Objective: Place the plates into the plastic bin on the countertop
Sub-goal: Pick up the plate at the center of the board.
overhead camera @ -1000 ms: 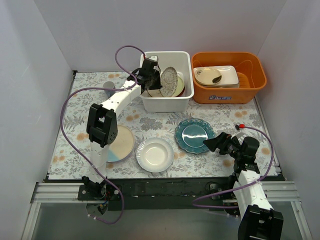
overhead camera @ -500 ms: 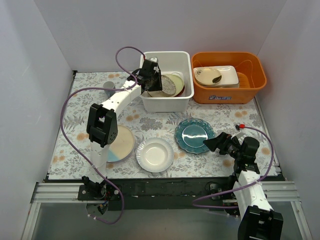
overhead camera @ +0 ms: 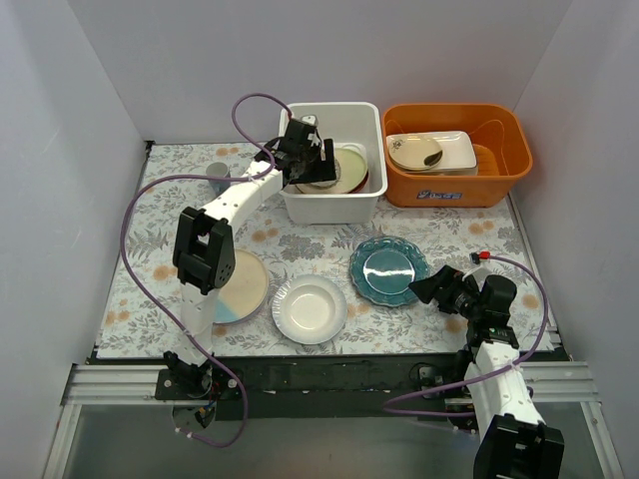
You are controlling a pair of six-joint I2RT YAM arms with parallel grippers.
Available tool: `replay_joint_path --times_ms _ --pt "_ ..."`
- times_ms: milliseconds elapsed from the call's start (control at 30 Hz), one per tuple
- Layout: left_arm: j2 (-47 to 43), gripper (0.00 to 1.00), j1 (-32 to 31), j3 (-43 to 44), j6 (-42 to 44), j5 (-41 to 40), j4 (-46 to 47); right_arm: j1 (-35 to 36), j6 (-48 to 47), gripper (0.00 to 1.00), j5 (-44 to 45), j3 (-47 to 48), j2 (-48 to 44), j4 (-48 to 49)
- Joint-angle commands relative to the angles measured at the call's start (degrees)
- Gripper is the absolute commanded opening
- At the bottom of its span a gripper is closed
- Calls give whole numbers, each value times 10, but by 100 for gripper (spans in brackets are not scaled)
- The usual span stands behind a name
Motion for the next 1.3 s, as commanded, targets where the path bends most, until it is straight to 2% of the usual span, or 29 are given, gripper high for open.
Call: replay_joint_path --times_ms 0,233,433,533,767,900,1000,1267 --pt "-70 79 -2 -9 -2 7 19 0 0 93 18 11 7 -7" --pt "-104 85 -2 -40 -5 41 45 1 13 91 17 0 26 18" --pt "-129 86 -2 -53 -10 56 55 0 37 87 11 -19 57 57" --pt "-144 86 -2 -65 -12 58 61 1 53 82 7 -25 84 89" --pt "-176 87 -2 -88 -17 73 76 1 77 63 -11 -61 158 168" --pt "-189 87 -2 -97 -19 77 80 1 85 58 -16 -74 191 204" --pt "-194 87 -2 -103 -18 77 85 0 96 50 -17 -83 212 241" --pt "-201 87 -3 -110 -21 88 88 0 98 47 -11 -78 224 237"
